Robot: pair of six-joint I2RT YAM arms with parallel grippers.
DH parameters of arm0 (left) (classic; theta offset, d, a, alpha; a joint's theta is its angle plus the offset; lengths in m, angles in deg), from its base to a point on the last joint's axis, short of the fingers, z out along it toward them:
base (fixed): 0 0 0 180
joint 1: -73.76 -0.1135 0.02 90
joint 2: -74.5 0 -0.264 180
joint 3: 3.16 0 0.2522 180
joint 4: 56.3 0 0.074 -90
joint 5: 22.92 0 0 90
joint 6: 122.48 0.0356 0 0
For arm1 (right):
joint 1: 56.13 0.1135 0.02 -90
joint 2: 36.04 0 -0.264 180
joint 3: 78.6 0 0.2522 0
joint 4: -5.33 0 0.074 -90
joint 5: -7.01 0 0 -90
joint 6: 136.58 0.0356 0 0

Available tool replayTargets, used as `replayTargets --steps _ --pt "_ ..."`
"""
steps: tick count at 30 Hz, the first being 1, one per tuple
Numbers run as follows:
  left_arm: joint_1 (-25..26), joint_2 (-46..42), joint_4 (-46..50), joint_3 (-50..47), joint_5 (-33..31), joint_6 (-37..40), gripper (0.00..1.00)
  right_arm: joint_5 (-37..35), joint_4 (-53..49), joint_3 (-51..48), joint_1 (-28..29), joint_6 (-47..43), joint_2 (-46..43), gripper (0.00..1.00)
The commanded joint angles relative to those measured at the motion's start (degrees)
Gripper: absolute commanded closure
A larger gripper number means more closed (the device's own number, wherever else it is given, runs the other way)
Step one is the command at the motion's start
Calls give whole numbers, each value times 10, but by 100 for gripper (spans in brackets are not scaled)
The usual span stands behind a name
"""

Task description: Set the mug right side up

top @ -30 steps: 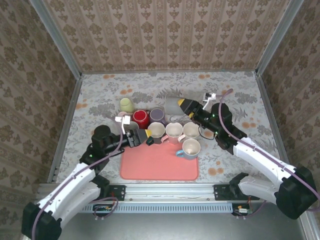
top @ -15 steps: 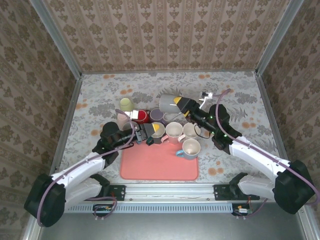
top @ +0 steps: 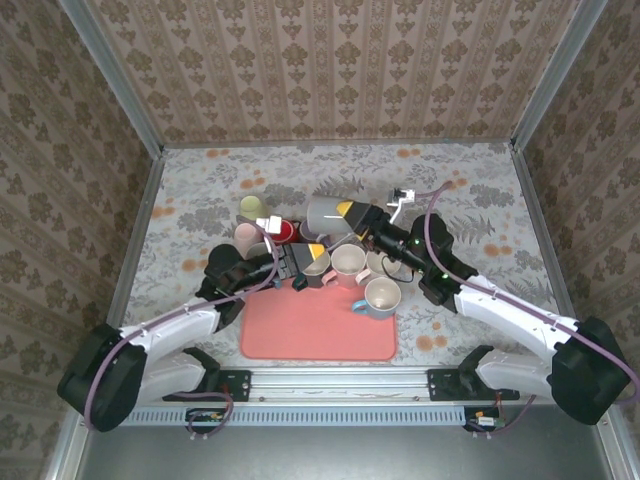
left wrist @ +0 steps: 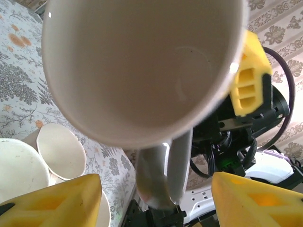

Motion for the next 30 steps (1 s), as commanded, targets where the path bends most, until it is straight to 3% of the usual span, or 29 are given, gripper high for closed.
replayTargets --steps 1,5,13,24,26,30 --pt "2 4 -54 22 17 -11 36 9 75 11 12 18 1 51" --pt "0 1 -69 20 18 -12 35 15 76 16 25 19 7 51" --pt "-10 -5 -82 19 15 -13 47 21 96 18 45 30 26 51" --pt "-27 -12 -132 2 10 -31 89 25 97 17 50 34 40 50" --pt "-33 -24 -126 4 15 -32 92 20 84 18 50 34 39 41" --pt "-39 -57 -79 9 23 -12 98 10 14 37 49 9 28 10"
